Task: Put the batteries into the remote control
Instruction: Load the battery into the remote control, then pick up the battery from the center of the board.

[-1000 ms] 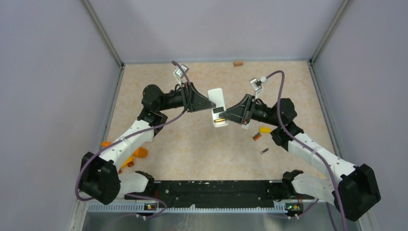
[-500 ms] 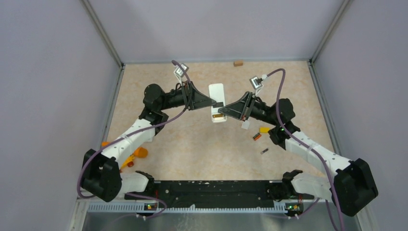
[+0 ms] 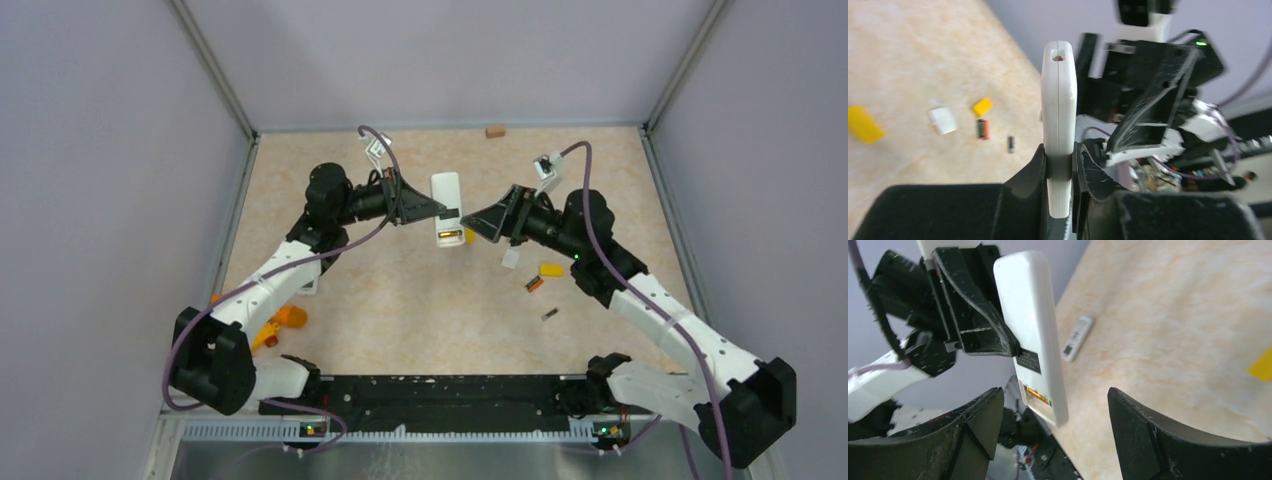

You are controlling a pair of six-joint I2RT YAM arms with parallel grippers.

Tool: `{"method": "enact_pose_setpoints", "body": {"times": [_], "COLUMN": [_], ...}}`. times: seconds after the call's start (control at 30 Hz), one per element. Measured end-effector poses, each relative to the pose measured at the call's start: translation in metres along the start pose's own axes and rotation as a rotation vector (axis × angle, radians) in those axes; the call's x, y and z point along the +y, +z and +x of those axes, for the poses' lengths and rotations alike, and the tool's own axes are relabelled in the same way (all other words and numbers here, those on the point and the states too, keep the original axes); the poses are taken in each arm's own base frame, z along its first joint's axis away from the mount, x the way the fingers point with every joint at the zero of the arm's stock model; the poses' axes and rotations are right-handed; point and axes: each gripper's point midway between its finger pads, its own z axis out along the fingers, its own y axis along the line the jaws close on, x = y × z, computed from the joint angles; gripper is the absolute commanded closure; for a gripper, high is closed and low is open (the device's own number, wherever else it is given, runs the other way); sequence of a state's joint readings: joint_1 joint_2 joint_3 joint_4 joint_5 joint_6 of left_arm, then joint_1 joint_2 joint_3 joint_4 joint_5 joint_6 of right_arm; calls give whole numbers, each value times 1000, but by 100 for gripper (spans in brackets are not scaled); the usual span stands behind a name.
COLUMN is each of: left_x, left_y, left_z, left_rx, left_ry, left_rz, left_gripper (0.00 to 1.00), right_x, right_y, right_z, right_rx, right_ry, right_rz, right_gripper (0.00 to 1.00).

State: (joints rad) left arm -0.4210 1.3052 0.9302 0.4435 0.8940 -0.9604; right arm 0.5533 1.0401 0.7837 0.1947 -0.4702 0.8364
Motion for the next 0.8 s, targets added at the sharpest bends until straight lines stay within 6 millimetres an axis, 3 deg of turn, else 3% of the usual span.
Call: {"method": "enact_pose_setpoints", "body": {"times": [0.1, 0.23, 0.33, 0.47, 0.57, 0.7, 0.8], "left_x": [26, 62, 76, 86, 89, 88, 88], "left_y": [-5, -16, -22, -28, -29, -30, -30], "left_z": [-4, -4, -2, 0, 2, 1, 1], "left_rx": [-29, -62, -65, -56, -51, -50, -50], "left_ry": [26, 64, 89, 110, 118, 132, 134], "left_rz": [-118, -305, -379, -430, -444, -445, -445], "left_gripper": [100, 100, 100, 100, 100, 100, 100], "right_x": [-21, -75, -130, -182, -201, -211, -218], "right_y": [-14, -40, -64, -105, -131, -148, -157], "right_z": [-15, -15, 12, 61, 85, 96, 106], "right_rx": [-55, -68, -3, 101, 150, 147, 149], "right_ry": [-45, -34, -6, 45, 88, 127, 154], "right_rz": [193, 532, 791, 1038, 1165, 1256, 1301], "right_gripper": [41, 44, 46, 51, 52, 52, 60]}}
